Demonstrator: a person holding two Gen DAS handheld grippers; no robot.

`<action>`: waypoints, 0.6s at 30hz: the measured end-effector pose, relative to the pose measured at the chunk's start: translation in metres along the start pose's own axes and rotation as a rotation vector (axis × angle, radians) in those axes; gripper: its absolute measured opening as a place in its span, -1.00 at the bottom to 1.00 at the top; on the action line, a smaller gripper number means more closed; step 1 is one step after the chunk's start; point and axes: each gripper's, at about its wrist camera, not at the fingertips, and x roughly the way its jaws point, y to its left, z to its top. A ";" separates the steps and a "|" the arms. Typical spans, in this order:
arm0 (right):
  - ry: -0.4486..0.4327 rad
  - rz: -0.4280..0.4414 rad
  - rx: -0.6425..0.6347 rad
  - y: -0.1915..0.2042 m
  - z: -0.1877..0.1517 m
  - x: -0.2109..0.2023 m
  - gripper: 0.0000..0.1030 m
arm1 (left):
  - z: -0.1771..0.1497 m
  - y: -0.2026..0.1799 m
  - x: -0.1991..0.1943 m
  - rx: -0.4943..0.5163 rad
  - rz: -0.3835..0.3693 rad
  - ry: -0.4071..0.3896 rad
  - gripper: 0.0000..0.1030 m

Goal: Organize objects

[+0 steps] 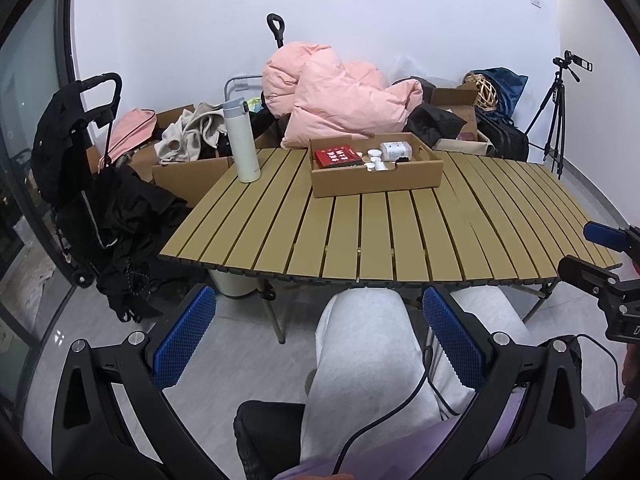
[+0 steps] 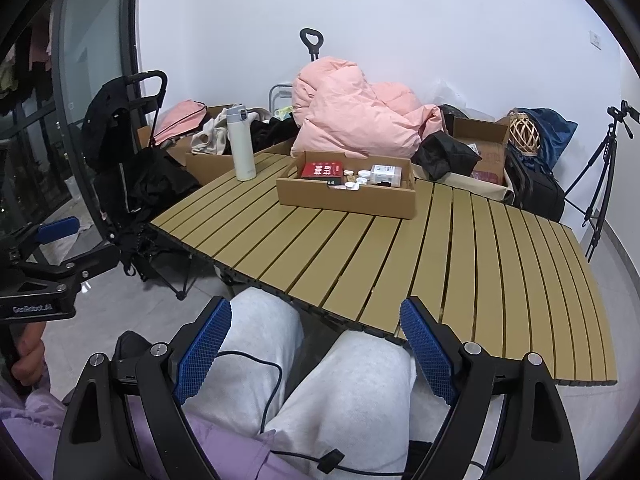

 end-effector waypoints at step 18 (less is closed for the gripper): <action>-0.003 -0.001 0.002 -0.001 0.001 -0.003 0.73 | 0.002 0.003 -0.004 0.004 -0.003 -0.008 1.00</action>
